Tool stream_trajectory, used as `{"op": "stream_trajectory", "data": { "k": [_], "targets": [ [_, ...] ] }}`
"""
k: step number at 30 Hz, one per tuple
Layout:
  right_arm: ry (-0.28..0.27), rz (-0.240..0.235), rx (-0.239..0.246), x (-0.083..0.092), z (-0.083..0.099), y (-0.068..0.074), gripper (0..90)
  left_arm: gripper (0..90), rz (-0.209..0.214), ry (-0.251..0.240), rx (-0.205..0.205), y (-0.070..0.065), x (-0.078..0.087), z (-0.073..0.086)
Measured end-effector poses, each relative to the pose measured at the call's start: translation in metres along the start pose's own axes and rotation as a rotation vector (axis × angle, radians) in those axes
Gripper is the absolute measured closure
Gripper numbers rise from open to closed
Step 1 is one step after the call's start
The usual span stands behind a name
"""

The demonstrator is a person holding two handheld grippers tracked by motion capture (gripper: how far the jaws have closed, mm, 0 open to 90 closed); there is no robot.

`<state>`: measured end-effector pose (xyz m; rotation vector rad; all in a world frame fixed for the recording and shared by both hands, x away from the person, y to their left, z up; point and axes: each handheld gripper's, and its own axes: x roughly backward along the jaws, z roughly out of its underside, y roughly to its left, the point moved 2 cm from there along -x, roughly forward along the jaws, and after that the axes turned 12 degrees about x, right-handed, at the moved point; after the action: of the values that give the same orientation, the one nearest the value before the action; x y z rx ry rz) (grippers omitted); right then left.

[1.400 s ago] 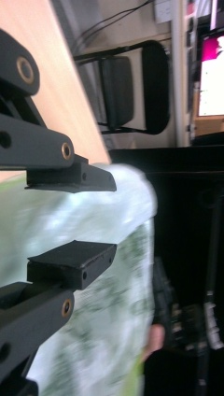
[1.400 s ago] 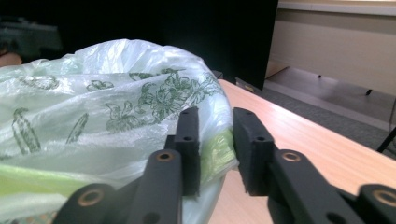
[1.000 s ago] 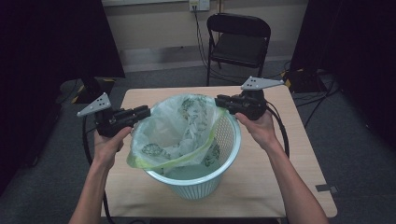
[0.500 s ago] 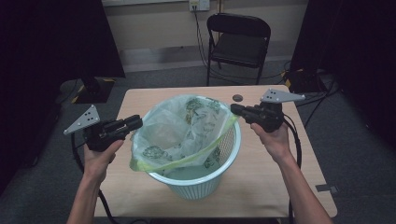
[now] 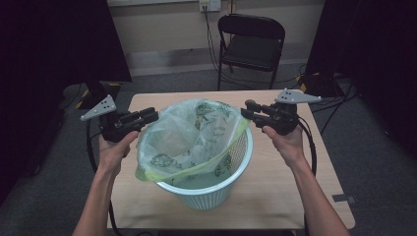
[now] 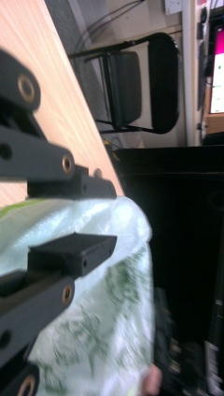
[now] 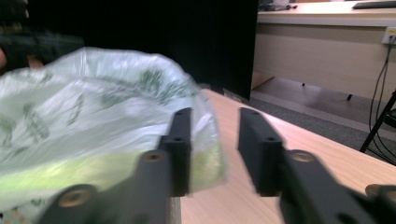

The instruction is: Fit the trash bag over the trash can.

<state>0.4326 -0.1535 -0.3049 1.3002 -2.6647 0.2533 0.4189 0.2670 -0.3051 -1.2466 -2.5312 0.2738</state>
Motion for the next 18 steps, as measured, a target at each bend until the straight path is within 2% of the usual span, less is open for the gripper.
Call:
{"op": "stream_trajectory", "data": {
  "k": [1, 7, 8, 9, 10, 12, 13, 14, 15, 16, 17, 18],
  "targets": [
    [-0.006, -0.002, 0.000, 0.002, -0.002, 0.001, 58.9, 74.6, -0.008, 0.017, -0.013, -0.002, -0.001, 0.004],
    [-0.016, -0.001, 0.008, 0.009, -0.009, 0.010, 53.4, 75.2, -0.018, -0.008, -0.008, -0.008, 0.014, 0.010],
    [-0.002, -0.002, 0.007, 0.009, -0.008, 0.015, 52.8, 74.5, -0.021, -0.017, -0.003, -0.013, 0.024, 0.014],
    [-0.002, -0.002, 0.007, 0.009, -0.008, 0.015, 52.8, 73.6, -0.021, -0.017, -0.003, -0.013, 0.024, 0.014],
    [0.011, -0.011, 0.010, 0.008, -0.005, 0.020, 51.9, 72.8, -0.011, -0.015, -0.009, -0.018, 0.033, 0.017],
    [0.019, -0.009, 0.008, 0.007, -0.004, 0.022, 51.9, 70.9, -0.005, -0.010, -0.010, -0.019, 0.036, 0.018],
    [0.023, -0.018, 0.002, 0.006, -0.003, 0.023, 52.6, 70.9, 0.009, -0.001, -0.003, -0.019, 0.039, 0.018],
    [0.029, -0.038, -0.003, 0.002, -0.002, 0.023, 56.2, 66.0, 0.010, -0.005, 0.000, -0.019, 0.039, 0.018],
    [0.029, -0.038, -0.003, 0.002, -0.002, 0.023, 56.2, 66.0, 0.003, -0.005, 0.001, -0.018, 0.038, 0.016],
    [0.044, -0.060, -0.002, -0.003, -0.001, 0.024, 63.2, 61.5, 0.005, -0.034, 0.012, -0.014, 0.036, 0.012],
    [0.044, -0.060, -0.002, -0.003, -0.001, 0.024, 63.2, 60.4, 0.005, -0.034, 0.012, -0.014, 0.036, 0.012],
    [0.042, -0.068, -0.006, -0.005, -0.002, 0.024, 64.8, 60.4, 0.004, -0.056, 0.021, -0.011, 0.033, 0.009]
  ]
}}
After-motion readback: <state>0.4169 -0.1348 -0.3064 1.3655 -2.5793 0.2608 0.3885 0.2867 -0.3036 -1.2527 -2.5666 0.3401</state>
